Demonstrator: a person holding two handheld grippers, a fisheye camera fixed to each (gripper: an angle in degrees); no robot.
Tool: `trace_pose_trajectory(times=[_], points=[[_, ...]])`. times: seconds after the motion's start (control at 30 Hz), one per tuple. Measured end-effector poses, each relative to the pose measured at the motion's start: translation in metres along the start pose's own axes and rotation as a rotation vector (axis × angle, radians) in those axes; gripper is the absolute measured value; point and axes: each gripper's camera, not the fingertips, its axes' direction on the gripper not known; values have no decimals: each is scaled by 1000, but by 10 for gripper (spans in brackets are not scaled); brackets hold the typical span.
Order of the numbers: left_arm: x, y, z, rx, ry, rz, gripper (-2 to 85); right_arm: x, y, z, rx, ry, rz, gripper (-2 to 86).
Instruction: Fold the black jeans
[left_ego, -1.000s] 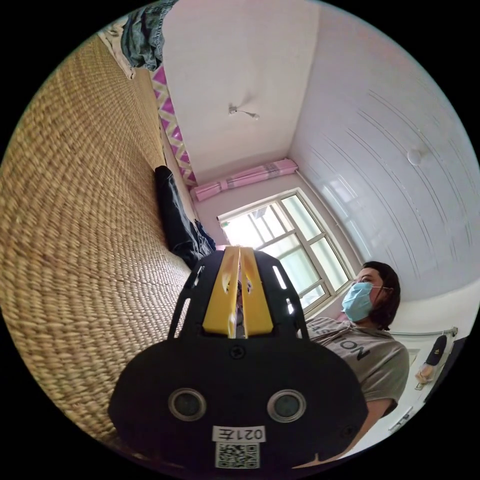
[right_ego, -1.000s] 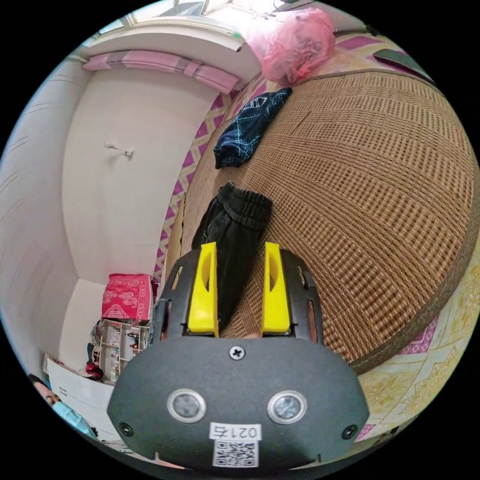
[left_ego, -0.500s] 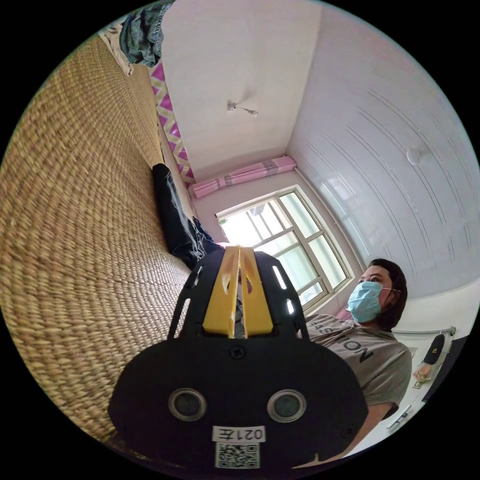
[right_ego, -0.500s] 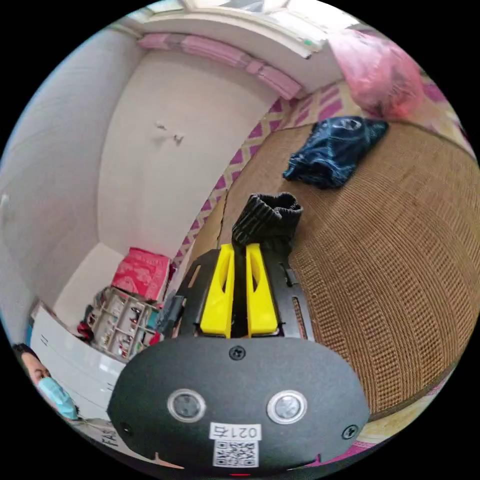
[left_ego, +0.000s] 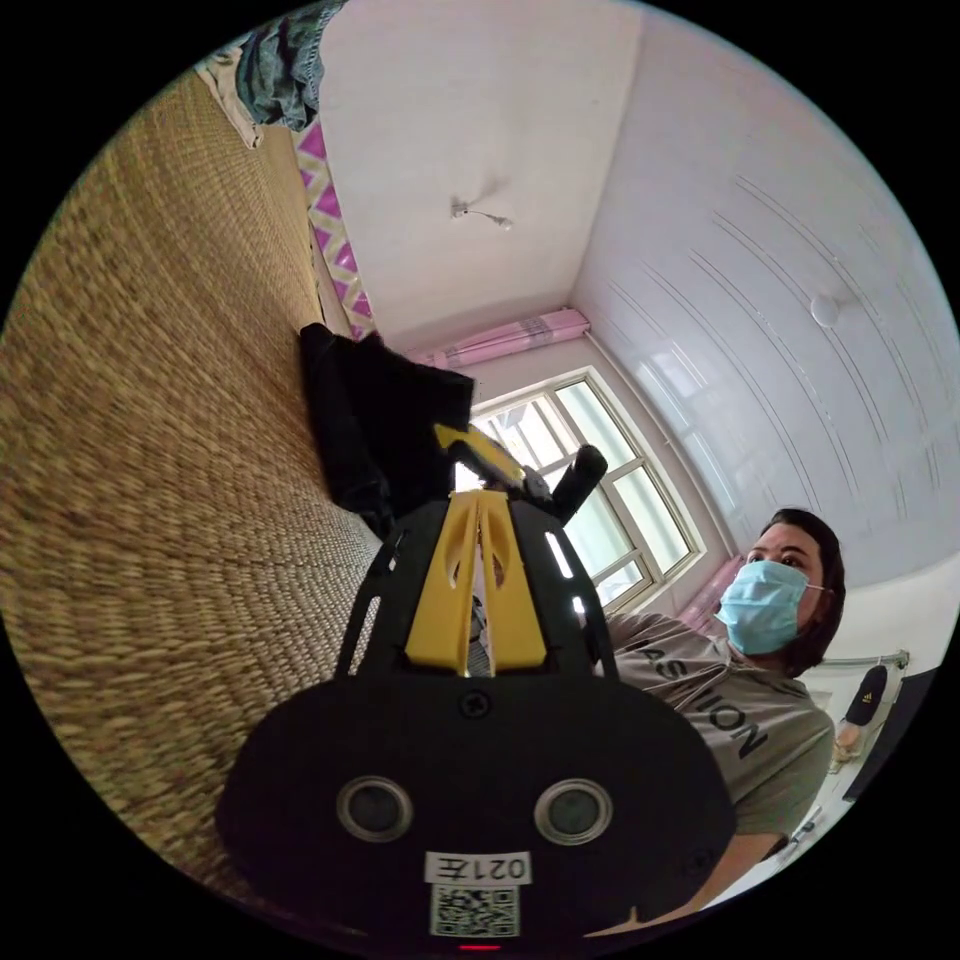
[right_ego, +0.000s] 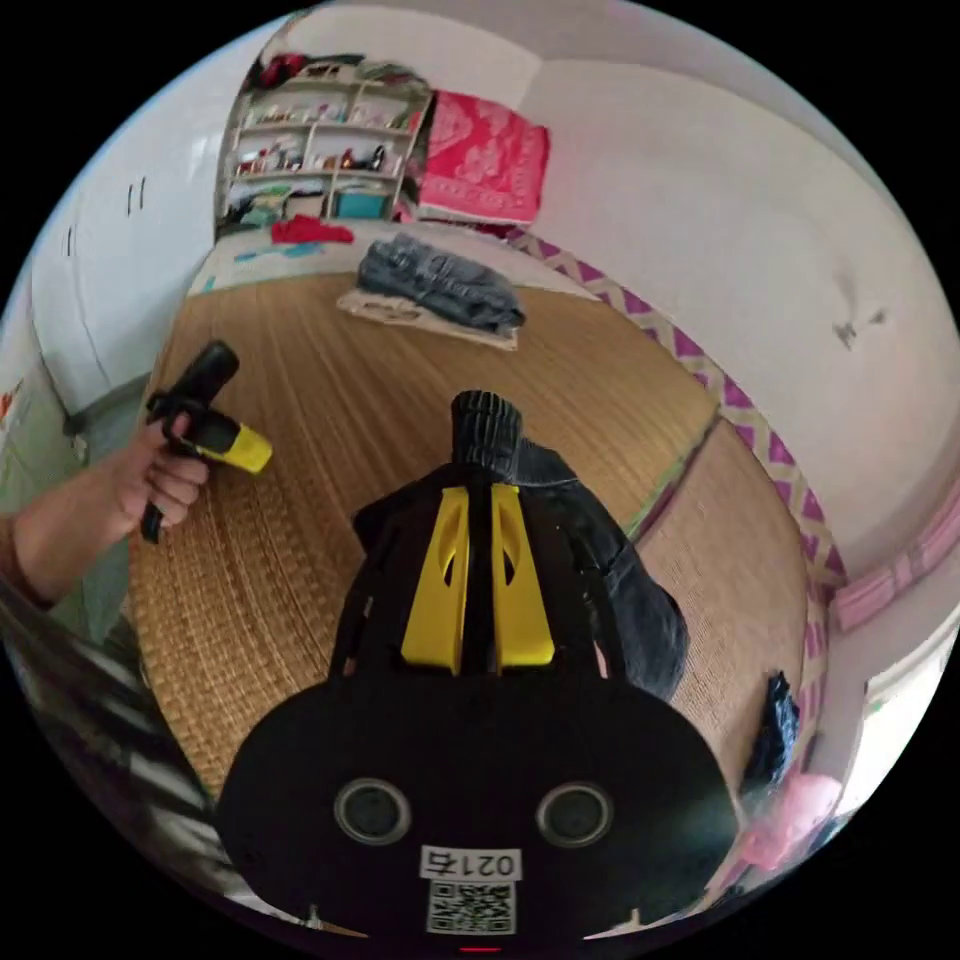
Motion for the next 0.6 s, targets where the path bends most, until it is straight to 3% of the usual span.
trace_pose_trajectory(times=[0.07, 0.27, 0.37, 0.43, 0.57, 0.6], points=[[-1, 0, 4, 1, -1, -1, -9, -38, -3, 44, -106, 30, -104, 25], [-3, -2, 15, 10, -4, 3, -9, -45, 2, 19, 19, 209, -129, 35], [-4, -3, 22, 12, -4, 5, -9, -43, 9, 60, -104, 37, -147, 54], [-5, -3, 28, 6, -1, 4, -9, -37, 20, 59, -44, 42, -77, 63], [-6, -4, 42, 4, -6, -7, -9, 34, 45, 17, 35, -308, 106, 72], [-6, -4, 43, 10, -10, -12, -8, 59, 60, 3, 75, -304, 164, 68]])
